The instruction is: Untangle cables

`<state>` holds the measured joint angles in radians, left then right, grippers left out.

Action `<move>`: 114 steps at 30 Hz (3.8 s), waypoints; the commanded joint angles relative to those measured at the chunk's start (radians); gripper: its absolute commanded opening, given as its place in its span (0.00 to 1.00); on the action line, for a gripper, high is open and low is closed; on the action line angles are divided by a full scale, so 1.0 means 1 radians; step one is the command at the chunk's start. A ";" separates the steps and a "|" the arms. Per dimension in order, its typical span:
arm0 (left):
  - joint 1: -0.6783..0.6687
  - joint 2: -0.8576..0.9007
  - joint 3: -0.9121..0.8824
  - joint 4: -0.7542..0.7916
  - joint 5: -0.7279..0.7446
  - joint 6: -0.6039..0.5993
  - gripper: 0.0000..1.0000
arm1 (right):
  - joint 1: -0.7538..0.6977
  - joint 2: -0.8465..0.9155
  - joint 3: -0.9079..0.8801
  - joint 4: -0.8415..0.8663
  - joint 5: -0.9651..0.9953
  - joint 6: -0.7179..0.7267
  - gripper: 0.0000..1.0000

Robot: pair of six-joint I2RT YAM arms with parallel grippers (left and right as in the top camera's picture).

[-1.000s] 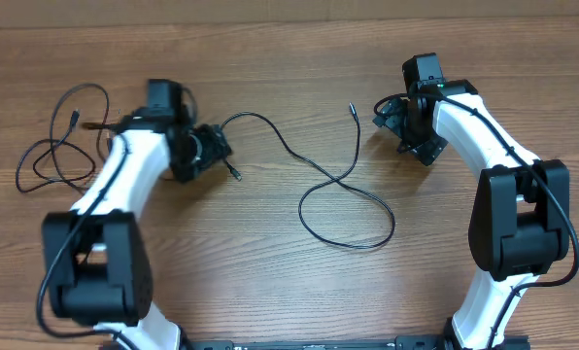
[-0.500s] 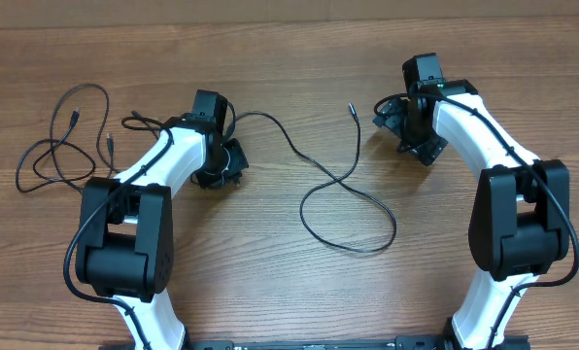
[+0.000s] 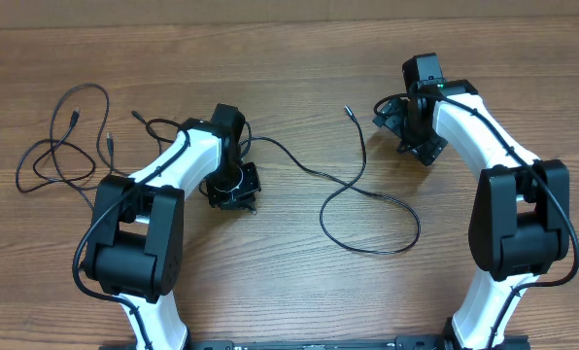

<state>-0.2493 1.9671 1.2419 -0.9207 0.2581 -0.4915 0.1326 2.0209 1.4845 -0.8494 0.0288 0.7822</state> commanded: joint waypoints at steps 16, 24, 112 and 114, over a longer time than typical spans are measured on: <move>0.073 0.019 0.131 -0.024 0.080 0.394 0.96 | 0.289 0.000 0.007 -0.187 -0.284 0.244 0.85; 0.072 0.019 0.127 -0.019 -0.006 0.319 0.99 | 0.398 0.001 0.007 -0.185 -0.005 0.557 0.87; -0.327 0.024 0.077 0.186 -0.165 0.244 0.75 | -0.022 -0.055 -0.078 0.019 0.011 -0.025 1.00; -0.340 0.024 0.077 0.189 -0.188 0.245 0.76 | -0.022 -0.055 -0.078 0.019 0.011 -0.025 1.00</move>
<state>-0.5701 1.9820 1.3151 -0.7357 0.0681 -0.2790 0.1135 1.9980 1.3926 -0.8330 0.0303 0.7555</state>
